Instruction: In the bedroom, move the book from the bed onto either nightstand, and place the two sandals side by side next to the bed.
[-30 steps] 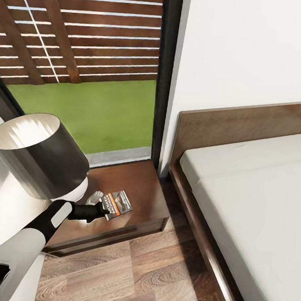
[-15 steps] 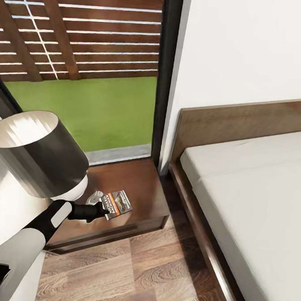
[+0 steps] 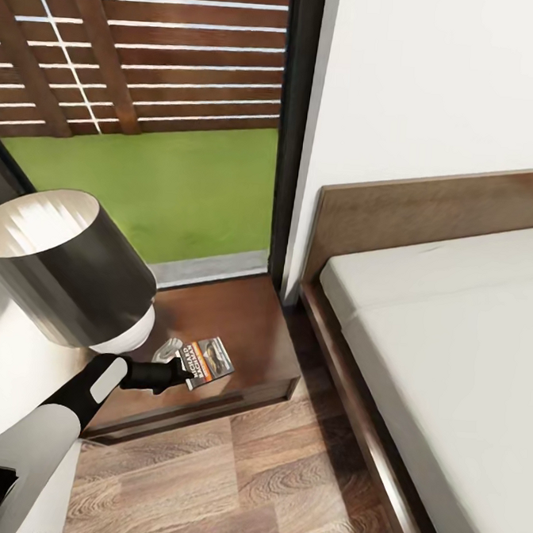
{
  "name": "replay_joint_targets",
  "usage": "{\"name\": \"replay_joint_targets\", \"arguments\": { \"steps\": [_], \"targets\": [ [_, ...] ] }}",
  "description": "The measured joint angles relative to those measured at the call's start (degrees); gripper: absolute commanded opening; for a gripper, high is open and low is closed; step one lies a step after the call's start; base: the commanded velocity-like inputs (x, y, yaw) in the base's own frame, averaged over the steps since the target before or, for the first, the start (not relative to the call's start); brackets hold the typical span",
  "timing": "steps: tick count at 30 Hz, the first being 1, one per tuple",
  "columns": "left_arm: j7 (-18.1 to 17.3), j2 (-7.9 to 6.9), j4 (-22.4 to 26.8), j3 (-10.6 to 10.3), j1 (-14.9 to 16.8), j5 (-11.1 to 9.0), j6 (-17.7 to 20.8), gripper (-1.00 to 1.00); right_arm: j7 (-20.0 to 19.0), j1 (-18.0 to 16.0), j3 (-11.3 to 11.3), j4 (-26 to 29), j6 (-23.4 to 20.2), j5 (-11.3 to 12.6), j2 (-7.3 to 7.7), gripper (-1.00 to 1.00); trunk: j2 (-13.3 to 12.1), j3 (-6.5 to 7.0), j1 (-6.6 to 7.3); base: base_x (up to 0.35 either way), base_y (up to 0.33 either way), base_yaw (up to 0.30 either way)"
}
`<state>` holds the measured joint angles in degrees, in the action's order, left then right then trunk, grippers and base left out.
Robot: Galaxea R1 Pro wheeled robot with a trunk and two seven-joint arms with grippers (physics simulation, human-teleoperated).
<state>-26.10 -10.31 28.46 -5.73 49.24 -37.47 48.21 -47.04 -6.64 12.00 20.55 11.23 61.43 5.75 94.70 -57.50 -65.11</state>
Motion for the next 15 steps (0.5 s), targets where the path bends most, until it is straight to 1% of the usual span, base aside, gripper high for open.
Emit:
{"name": "replay_joint_targets", "arguments": {
  "steps": [15],
  "targets": [
    [0.0, 0.0, 0.0, 0.0, 0.0, 0.0, 0.0, -1.0, 0.0, 0.0, 0.0, 0.0, 0.0, 0.0, 0.0, 1.0, 0.0, -0.83, 0.0, 0.0, 0.0, 0.0]
  ]
}}
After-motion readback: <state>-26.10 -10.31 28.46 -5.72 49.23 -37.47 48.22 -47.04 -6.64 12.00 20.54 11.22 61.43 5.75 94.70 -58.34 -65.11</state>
